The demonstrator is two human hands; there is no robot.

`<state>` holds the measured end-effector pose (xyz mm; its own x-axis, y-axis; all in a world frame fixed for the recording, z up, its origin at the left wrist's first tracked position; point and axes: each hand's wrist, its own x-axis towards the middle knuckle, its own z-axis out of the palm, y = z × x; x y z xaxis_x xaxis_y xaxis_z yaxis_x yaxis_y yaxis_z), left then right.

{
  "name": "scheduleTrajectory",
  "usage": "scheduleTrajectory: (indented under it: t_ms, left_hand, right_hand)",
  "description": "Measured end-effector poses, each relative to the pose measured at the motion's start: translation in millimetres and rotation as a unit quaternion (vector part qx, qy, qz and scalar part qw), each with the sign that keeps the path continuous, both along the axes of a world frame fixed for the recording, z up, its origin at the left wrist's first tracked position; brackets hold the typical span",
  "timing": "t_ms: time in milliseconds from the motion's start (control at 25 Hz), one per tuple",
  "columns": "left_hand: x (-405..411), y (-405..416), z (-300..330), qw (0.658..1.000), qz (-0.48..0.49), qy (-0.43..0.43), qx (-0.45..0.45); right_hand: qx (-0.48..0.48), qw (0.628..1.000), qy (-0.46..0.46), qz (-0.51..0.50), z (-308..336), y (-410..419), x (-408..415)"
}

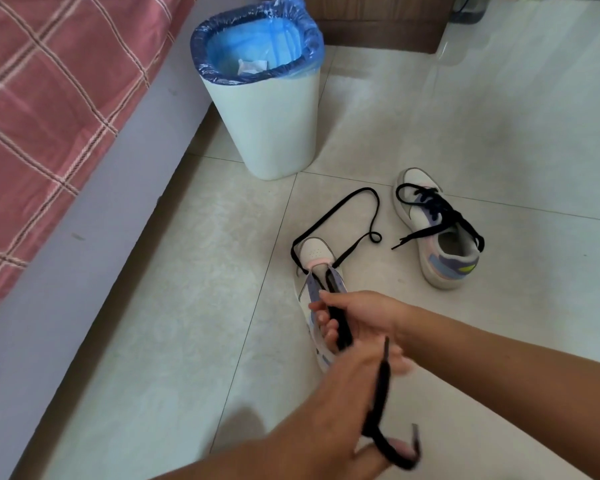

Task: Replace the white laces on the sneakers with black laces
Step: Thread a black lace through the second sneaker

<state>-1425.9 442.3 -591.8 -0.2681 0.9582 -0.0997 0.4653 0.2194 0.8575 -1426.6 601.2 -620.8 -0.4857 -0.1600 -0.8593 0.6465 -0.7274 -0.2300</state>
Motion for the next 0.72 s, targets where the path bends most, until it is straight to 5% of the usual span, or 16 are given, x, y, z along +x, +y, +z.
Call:
scheduleTrajectory:
  t_ms: [80,240,440,720]
  left_hand:
    - [-19.8,-3.8,-15.6,0.998,0.043,0.052,-0.011]
    - [-47.2,32.0,-54.1,0.941,0.217,-0.026,-0.257]
    - [-49.9,86.5,-97.6,0.876,0.424,-0.149,-0.176]
    - [-66.9,76.7,-125.8,0.883,0.361,0.012,-0.299]
  right_hand:
    - [0.051,0.999,0.003,0.015,-1.3,3.0,3.1]
    - [0.075,0.997,0.020,0.019,5.4,-1.0,10.1]
    - [0.130,0.990,0.056,0.004,15.5,-16.4,18.9]
    - [0.175,0.966,0.178,0.070,66.5,-33.1,73.9]
